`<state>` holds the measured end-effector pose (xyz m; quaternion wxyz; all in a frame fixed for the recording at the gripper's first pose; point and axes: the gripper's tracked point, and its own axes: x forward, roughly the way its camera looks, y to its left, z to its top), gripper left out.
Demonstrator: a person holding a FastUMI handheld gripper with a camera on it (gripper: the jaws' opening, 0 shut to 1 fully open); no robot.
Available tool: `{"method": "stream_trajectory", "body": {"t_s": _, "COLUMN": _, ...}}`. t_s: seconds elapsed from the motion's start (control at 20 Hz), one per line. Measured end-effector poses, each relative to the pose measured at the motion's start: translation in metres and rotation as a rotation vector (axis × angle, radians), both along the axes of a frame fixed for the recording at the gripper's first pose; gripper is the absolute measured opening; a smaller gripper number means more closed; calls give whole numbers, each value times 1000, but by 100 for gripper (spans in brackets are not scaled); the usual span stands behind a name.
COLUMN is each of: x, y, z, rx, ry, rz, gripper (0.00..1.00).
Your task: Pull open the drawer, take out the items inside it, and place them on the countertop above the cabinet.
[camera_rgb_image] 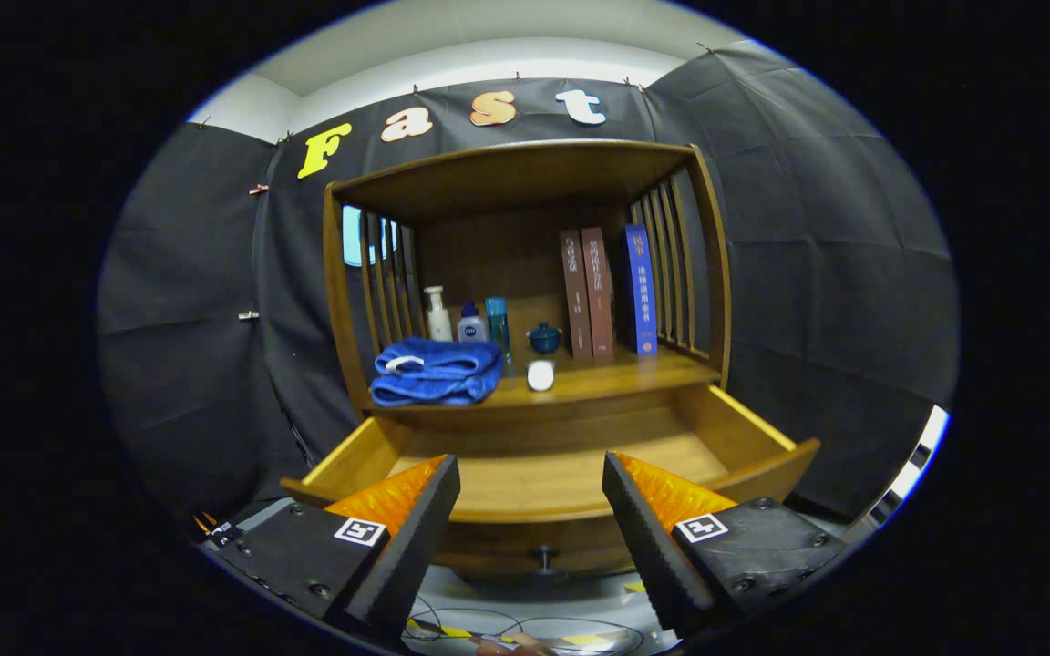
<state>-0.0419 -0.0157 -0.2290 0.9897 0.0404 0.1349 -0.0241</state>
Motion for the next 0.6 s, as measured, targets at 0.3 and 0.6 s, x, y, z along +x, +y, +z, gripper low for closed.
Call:
{"method": "stream_trajectory", "body": {"t_s": 0.3, "x": 0, "y": -6, "z": -56, "rx": -6, "ry": 68, "rz": -17, "gripper": 100}}
{"method": "stream_trajectory", "body": {"t_s": 0.6, "x": 13, "y": -7, "z": -76, "rx": 3, "ry": 143, "rz": -18, "gripper": 100}}
